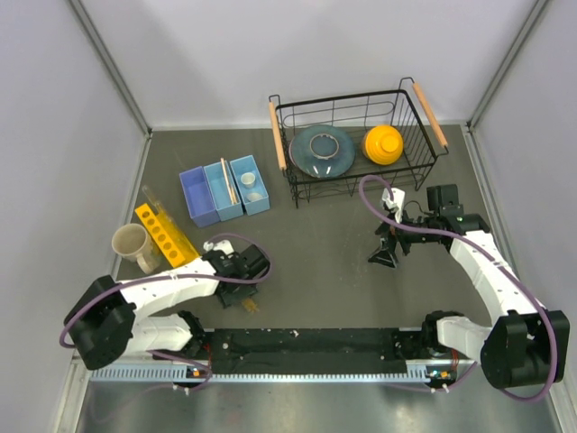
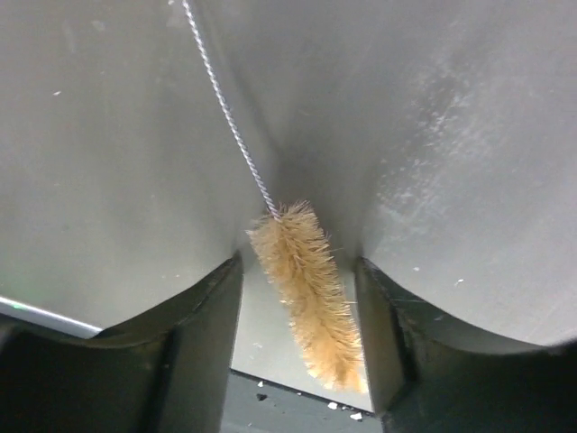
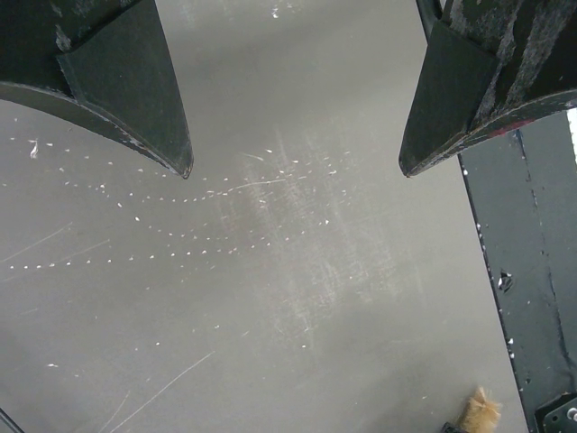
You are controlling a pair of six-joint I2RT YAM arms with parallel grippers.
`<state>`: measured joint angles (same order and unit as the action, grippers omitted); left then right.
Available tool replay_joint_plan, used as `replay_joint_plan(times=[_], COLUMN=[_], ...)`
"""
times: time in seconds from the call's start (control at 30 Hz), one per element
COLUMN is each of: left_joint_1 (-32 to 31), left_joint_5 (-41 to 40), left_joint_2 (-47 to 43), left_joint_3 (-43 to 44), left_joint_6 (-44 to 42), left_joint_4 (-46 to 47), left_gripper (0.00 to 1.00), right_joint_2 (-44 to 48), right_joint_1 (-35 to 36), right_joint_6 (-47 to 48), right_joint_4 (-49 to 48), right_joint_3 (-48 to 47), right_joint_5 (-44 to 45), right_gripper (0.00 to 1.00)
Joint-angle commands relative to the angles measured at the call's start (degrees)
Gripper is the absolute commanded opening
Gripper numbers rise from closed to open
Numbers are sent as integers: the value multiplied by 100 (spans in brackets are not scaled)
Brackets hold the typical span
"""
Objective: Organize the chemistry lab equipment
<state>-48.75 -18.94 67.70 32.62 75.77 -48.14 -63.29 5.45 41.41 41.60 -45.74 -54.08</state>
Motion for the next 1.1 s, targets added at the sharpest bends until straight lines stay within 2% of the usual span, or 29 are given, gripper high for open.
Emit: replay_joint_plan(times=[0.0,0.03,0.07,0.2,0.3,0.57,0.7,0.8,0.93,1.07], left_joint_1=[59,50,50,50,50,50,137,611,2102,3151], left_joint_5=[-303,-303,-286,-198,-128,-250,-549,-655,-304,143], left_joint_2=[322,340,349,183,-2,-530,-618,-635,-618,64], left_joint_3=[130,165,166,95,113,771,1507,2053,2608,3328], left_joint_6=[184,175,184,44,-211,-1177,-1818,-2539,-3969,-4824], left_joint_4=[-64,-73,-81,67,68,-362,-679,-872,-531,-91], left_gripper=[52,48,39,22,14,7,5,4,4,4], right_joint_2=[36,44,62,88,88,97,97,106,124,124], right_joint_1=[-71,-71,-62,-71,-62,-71,-71,-71,-71,-62], right_joint_6=[122,122,122,122,131,131,131,139,139,139], right_joint_4=[-82,-82,-82,-82,-82,-82,-91,-82,-82,-82], right_joint_3=[-41,-32,-32,-32,-41,-41,-32,-41,-41,-32], right_joint_5=[-85,-76,-76,-67,-67,-58,-58,-58,-84,-137], right_gripper=[99,99,99,99,99,99,99,99,99,99])
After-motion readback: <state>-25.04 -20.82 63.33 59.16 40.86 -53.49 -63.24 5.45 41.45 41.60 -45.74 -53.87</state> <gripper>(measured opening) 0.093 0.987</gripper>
